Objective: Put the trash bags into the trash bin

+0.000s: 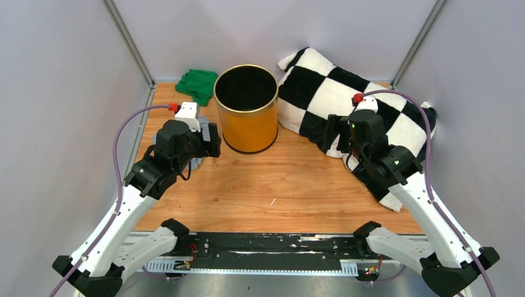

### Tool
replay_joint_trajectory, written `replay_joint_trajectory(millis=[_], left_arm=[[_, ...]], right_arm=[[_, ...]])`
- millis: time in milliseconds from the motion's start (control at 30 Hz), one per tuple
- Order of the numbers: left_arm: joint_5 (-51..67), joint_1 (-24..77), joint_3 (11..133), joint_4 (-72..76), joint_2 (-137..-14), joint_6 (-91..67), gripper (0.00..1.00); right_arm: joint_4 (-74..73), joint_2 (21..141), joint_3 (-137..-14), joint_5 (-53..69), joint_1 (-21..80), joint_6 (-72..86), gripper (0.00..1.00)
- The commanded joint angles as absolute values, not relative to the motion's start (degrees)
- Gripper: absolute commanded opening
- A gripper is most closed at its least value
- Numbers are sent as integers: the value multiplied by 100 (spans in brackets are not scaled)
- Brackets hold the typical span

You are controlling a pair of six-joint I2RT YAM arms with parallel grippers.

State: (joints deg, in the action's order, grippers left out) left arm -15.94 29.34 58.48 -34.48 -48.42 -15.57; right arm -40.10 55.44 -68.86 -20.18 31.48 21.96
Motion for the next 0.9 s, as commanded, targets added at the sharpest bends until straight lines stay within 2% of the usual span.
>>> replay_joint_trajectory(millis=[0,267,500,633,867], left_arm=[[-1998,2918,5895,-3527,-4879,-1502,100],[-2182,2919,5896,-3560,-4989,-1590,100],[-3123,2789,5950,-3584,-5455,-1858,100],[-3262,2111,6150,-3553,-6116,-2066,100],[-2086,777,6248,-2984,-7362,-2673,100]], right_arm=[[-4175,5435,-6928,-2155,3113,2234,100],[-4102,5526,-6907,-1984,3114,2077,100],[-3862,5579,-6806,-1776,3119,1978,100],[-3706,5710,-6824,-1531,3120,1981,100],[-3570,5821,-6900,-1113,3118,1918,100]])
